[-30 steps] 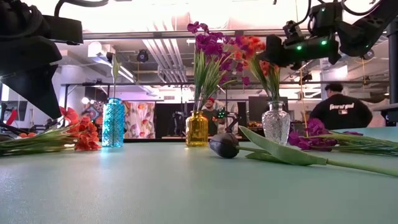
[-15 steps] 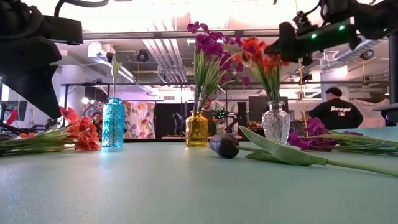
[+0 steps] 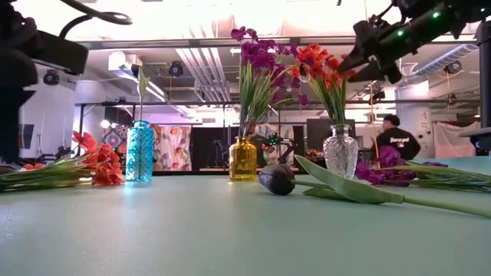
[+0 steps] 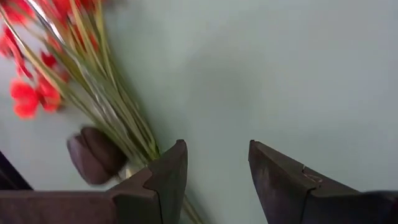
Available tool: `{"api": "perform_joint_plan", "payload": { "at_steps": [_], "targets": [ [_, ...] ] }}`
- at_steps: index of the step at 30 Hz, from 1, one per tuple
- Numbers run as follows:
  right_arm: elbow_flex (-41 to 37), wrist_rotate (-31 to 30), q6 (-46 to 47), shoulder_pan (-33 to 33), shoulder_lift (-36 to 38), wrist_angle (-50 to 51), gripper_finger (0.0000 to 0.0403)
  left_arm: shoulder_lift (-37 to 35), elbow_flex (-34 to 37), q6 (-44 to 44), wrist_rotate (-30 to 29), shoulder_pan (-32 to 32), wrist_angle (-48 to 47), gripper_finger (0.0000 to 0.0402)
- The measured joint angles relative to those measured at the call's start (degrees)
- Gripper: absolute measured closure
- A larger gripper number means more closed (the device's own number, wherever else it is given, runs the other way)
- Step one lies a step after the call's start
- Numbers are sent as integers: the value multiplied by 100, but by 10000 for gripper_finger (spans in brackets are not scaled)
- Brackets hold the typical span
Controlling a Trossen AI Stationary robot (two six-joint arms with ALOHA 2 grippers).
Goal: Sort flowers into vase by color
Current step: Put the right orange flowers into the transparent vase, then put the left black flower into the blue vase
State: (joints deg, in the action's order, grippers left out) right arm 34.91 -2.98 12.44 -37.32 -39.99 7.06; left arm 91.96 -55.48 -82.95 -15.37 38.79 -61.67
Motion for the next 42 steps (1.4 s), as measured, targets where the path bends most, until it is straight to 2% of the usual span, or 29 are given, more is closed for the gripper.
{"api": "perform_joint_plan", "payload": {
  "at_steps": [8,17,20,23,26,34,42],
  "targets": [
    [36,17,329,214,28,296,141,-85,0,0,903,17,-20,244],
    [36,49,586,524,147,300,146,-124,0,-322,1355,49,-176,244],
    [36,216,713,622,194,300,147,-123,0,-578,1373,59,-414,244],
    [36,370,760,730,212,295,145,-120,57,-680,1066,63,-397,244],
    [36,452,803,847,201,300,143,-116,148,-776,1024,44,-385,244],
    [36,452,928,1220,201,300,144,-113,209,-1070,1106,50,-642,244],
    [36,450,1020,1537,201,302,149,-109,321,-1302,1448,132,-779,244]
  ]
}}
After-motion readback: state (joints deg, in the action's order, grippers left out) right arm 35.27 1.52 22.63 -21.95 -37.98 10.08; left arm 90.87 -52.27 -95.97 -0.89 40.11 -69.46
